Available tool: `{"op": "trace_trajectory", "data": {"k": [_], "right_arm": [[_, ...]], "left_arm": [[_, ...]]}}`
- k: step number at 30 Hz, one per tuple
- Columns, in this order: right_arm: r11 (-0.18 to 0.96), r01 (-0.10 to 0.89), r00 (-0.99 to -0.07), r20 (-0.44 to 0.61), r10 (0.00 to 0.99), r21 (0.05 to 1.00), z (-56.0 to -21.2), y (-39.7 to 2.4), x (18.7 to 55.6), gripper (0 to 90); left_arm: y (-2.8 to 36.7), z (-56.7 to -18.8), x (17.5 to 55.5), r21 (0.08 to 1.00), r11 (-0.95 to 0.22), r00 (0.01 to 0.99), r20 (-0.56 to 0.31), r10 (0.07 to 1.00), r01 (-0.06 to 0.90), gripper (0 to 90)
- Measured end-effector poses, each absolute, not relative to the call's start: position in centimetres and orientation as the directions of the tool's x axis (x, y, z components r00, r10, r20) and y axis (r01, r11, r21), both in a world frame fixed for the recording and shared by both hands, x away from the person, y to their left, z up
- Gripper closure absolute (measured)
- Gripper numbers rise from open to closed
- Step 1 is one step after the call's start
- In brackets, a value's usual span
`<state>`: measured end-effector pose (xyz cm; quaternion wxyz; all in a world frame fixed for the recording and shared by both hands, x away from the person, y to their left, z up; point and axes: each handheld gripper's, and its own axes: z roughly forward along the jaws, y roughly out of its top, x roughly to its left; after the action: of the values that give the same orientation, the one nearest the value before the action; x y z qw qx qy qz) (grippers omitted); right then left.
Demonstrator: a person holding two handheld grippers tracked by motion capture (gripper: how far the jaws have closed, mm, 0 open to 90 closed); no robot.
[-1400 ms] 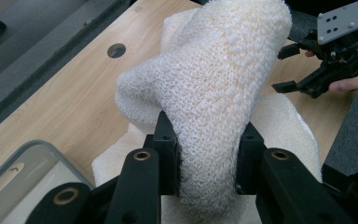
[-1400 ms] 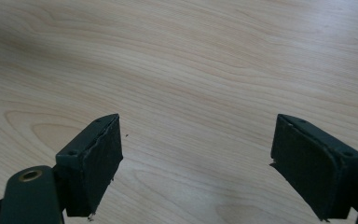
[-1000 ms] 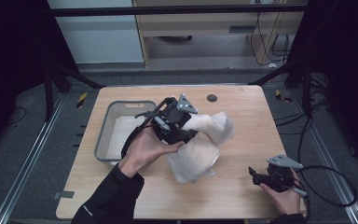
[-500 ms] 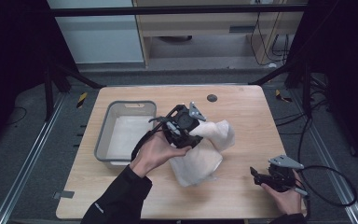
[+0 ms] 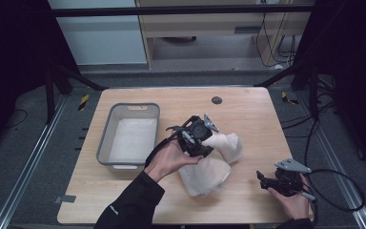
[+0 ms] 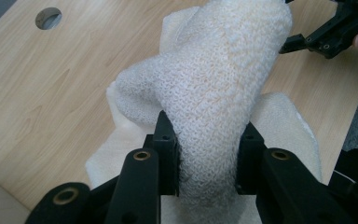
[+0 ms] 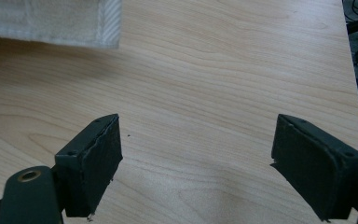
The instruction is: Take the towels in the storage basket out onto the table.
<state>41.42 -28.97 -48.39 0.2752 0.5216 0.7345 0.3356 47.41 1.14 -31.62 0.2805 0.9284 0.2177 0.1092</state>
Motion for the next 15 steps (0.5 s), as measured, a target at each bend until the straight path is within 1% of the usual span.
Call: {"op": "trace_trajectory", "data": {"k": [9, 15], "right_arm": [[0.232, 0.578, -0.306, -0.056, 0.951, 0.782, -48.5, -28.9, 41.5, 15.1], [0.239, 0.578, -0.309, -0.062, 0.949, 0.780, -48.6, -29.0, 41.5, 14.7]], "left_arm": [[0.5, -33.6, 48.0, 0.535, -0.769, 0.887, 0.075, 0.455, 0.350, 67.8], [0.4, -34.6, 48.4, 0.537, -0.763, 0.887, 0.057, 0.459, 0.360, 66.9]]}}
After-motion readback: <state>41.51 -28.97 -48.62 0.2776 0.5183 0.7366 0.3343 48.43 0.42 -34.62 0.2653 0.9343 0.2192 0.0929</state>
